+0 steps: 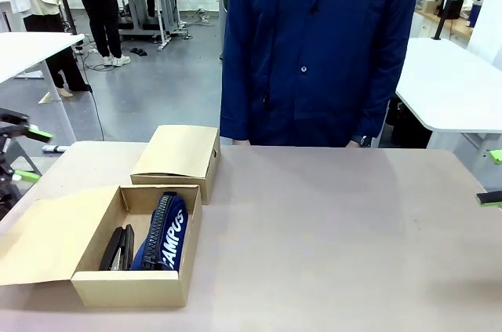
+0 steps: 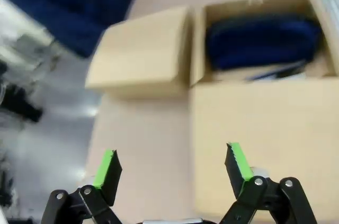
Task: Place items inside the box.
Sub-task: Close the lid of the Mailer Box closest to the robot.
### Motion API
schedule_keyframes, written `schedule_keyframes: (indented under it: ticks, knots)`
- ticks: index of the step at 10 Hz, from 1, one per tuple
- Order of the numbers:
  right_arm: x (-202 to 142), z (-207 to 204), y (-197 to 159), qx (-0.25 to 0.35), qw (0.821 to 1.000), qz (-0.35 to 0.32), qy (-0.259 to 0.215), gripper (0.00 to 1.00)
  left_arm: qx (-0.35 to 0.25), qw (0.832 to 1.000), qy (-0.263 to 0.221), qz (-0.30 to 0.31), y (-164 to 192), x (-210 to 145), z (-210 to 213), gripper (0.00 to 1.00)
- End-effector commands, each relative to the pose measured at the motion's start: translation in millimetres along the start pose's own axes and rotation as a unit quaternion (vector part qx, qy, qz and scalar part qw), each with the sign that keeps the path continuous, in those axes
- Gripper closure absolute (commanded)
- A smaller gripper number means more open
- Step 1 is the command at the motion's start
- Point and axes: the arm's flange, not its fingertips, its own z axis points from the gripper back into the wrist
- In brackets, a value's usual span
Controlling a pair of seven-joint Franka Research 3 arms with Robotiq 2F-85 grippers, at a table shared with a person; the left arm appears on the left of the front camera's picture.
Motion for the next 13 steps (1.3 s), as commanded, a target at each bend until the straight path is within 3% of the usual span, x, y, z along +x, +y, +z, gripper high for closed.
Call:
schedule_keyframes:
  ticks: [1, 6, 7, 10, 12, 13]
  knots:
    - [-1, 2, 3, 0.003, 1.0, 0.0, 0.0, 0.0, -0.078, 0.997, -0.025, -0.004, -7, 33, -15, 0.0]
    - [-1, 2, 3, 0.003, 1.0, 0.0, 0.0, 0.0, -0.069, 0.997, -0.026, -0.007, -5, 29, -23, 0.0]
    - [-1, 2, 3, 0.003, 1.0, 0.0, 0.0, 0.0, -0.128, 0.991, -0.017, -0.025, -1, 7, -31, 0.0]
    - [-1, 2, 3, 0.003, 1.0, 0.0, 0.0, 0.0, -0.162, 0.987, 0.018, -0.005, -1, -60, -15, 0.0]
    - [-1, 2, 3, 0.003, 1.0, 0.0, 0.0, 0.0, -0.177, 0.984, -0.002, 0.032, -9, -93, -2, 0.0]
    - [-1, 2, 3, 0.003, 1.0, 0.0, 0.0, 0.0, -0.185, 0.981, 0.023, 0.046, -17, -109, -4, 0.0]
